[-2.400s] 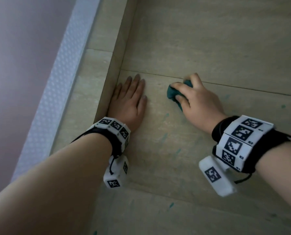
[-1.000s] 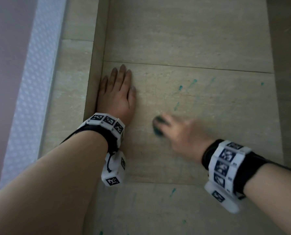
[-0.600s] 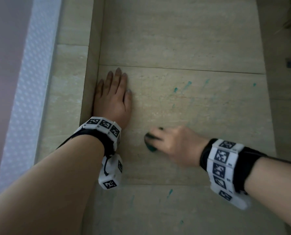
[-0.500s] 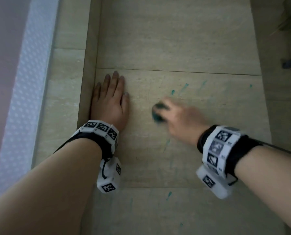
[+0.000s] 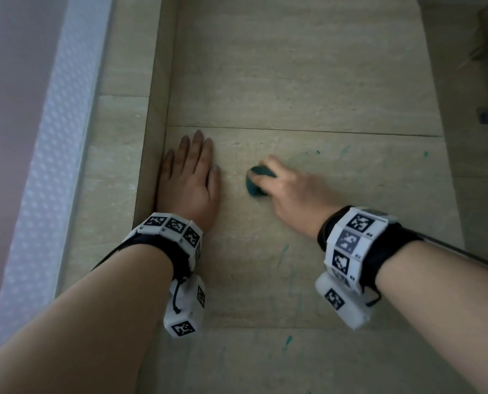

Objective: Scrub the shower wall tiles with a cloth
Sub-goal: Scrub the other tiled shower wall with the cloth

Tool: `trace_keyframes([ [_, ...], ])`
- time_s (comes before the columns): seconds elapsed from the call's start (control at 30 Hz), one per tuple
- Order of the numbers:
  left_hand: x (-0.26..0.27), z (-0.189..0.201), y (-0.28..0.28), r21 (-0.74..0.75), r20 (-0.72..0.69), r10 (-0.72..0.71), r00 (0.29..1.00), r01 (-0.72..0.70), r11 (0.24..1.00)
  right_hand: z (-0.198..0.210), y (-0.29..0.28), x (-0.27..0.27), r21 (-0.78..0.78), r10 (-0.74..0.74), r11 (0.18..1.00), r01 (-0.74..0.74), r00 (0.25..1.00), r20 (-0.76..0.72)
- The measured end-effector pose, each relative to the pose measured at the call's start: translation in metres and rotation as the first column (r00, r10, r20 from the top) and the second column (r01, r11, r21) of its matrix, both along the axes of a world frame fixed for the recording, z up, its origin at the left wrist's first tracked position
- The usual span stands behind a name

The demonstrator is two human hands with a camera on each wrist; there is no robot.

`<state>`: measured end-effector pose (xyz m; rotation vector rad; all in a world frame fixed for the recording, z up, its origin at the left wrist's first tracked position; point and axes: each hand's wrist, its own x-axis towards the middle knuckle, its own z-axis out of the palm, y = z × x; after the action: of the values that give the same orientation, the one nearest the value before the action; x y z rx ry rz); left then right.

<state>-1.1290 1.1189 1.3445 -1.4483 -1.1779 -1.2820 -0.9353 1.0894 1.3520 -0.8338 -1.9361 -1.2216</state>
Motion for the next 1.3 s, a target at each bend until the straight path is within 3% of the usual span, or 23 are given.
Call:
trace_keyframes([
  [0.1,0.001,0.000,0.000,0.003,0.002,-0.005,1.000,0.005,1.000,0.026,0.002,0.024,0.050,-0.060,0.996,0.075,0.966,-0.253],
  [0.2,0.002,-0.001,0.000,0.006,0.000,-0.001,1.000,0.001,1.000,0.037,0.007,0.050,0.065,-0.068,0.990,0.127,0.822,-0.565],
  [0.3,0.001,0.000,0.000,0.000,-0.001,0.006,1.000,-0.006,1.000,0.041,0.012,0.047,-0.039,-0.184,0.974,0.221,0.687,-0.703],
  [0.37,0.001,0.000,0.001,0.006,-0.003,0.007,1.000,-0.007,1.000,0.045,0.012,0.032,-0.079,-0.180,0.980,0.185,0.626,-0.759],
  [0.4,0.001,0.000,0.001,0.012,-0.004,0.005,1.000,-0.005,1.000,0.045,0.010,0.020,-0.089,-0.161,0.985,0.146,0.628,-0.761],
  [0.43,0.001,0.000,0.001,0.012,-0.003,0.003,1.000,-0.003,1.000,0.041,0.007,0.009,-0.075,-0.140,0.989,0.124,0.685,-0.715],
  [0.5,0.001,0.000,0.002,0.006,-0.002,-0.001,1.000,0.001,1.000,0.026,0.004,-0.015,-0.022,-0.131,0.990,0.138,0.865,-0.484],
  [0.57,0.001,0.001,0.001,0.012,-0.001,-0.002,1.000,0.002,1.000,0.015,0.003,-0.026,0.020,-0.140,0.988,0.152,0.945,-0.297],
  [0.63,0.001,0.000,0.001,0.013,-0.001,-0.002,1.000,0.002,1.000,0.018,0.005,-0.019,0.028,-0.141,0.988,0.154,0.953,-0.267],
  [0.7,0.002,-0.001,0.001,0.009,-0.002,-0.009,1.000,0.009,1.000,0.027,0.007,0.002,0.030,-0.144,0.986,0.165,0.926,-0.349],
  [0.83,0.002,0.000,0.000,-0.002,0.000,0.005,1.000,-0.005,1.000,0.044,0.010,0.039,0.017,-0.159,0.977,0.212,0.778,-0.607],
  [1.0,0.002,0.001,0.003,-0.005,-0.011,0.026,1.000,-0.026,1.000,0.054,0.008,0.028,-0.065,-0.241,0.959,0.276,0.670,-0.702],
  [1.1,0.001,0.000,0.004,0.007,-0.015,0.030,0.999,-0.029,1.000,0.055,0.003,-0.007,-0.076,-0.165,0.986,0.151,0.763,-0.625],
  [1.2,0.001,0.001,0.005,0.024,-0.016,0.026,1.000,-0.026,0.999,0.051,0.002,-0.046,-0.008,-0.097,0.995,0.102,0.916,-0.388],
  [1.3,0.001,0.001,0.004,0.015,-0.011,0.016,1.000,-0.016,1.000,0.045,-0.002,-0.061,0.060,-0.088,0.993,0.105,0.967,-0.239],
])
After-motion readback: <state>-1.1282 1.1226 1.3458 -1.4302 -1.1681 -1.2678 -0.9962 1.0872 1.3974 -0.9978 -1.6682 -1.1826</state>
